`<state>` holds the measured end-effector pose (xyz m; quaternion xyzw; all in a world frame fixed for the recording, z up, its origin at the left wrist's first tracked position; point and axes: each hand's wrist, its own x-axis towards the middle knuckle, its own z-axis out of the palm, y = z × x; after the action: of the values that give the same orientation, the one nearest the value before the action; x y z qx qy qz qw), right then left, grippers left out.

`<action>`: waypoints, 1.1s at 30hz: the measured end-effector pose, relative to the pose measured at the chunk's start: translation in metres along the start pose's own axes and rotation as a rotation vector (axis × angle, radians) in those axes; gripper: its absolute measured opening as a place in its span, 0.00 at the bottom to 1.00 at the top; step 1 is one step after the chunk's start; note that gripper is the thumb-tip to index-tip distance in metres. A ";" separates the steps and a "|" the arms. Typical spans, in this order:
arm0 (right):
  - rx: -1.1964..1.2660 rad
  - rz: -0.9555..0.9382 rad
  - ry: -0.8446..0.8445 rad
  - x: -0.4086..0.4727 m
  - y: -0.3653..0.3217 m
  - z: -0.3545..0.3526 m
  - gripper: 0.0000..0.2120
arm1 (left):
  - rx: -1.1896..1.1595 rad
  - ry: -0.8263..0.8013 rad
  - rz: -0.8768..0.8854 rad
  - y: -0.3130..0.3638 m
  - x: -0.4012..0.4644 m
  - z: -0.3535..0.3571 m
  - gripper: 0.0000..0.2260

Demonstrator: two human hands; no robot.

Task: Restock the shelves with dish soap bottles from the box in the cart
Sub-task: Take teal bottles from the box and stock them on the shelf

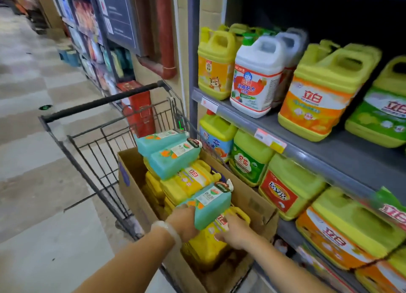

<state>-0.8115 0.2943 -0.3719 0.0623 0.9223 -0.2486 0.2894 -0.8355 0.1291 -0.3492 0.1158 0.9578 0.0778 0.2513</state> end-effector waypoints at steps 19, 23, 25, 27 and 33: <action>1.277 0.661 0.147 0.124 -0.021 0.045 0.31 | 0.091 -0.260 0.194 -0.035 0.151 0.006 0.28; 1.265 0.693 0.147 0.116 -0.013 0.053 0.29 | -0.063 -0.398 0.188 -0.036 0.160 0.011 0.26; 1.278 0.666 0.120 0.112 -0.009 0.051 0.26 | -0.192 -0.431 0.129 -0.036 0.161 0.014 0.29; 1.282 0.647 0.085 0.110 -0.005 0.048 0.23 | -0.394 -0.537 0.057 -0.035 0.161 0.021 0.28; 1.291 0.686 0.163 0.118 -0.010 0.045 0.23 | -0.683 -0.719 0.034 -0.037 0.178 0.026 0.23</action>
<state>-0.8889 0.2603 -0.4662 0.5237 0.5396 -0.6321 0.1872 -0.9803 0.1427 -0.4620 0.0621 0.7283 0.3465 0.5880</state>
